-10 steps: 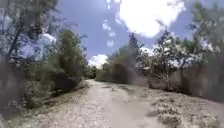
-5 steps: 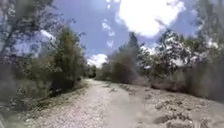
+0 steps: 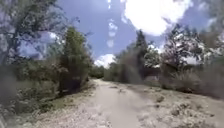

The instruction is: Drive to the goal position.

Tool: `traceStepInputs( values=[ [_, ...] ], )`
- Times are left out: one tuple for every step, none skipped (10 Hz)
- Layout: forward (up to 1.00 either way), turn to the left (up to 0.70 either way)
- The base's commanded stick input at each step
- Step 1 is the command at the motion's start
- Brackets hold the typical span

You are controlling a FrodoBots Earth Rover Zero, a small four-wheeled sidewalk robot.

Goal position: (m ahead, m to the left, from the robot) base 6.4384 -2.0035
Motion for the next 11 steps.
traceStepInputs(
  values=[
    [0.45,0.00],
    [0.45,0.00],
    [0.45,0.00],
    [0.45,0.00],
    [0.45,0.00],
    [0.45,0.00],
    [0.45,0.00],
    [0.45,0.00],
    [0.45,0.00],
    [0.45,0.00],
    [0.45,0.00]
  ],
)
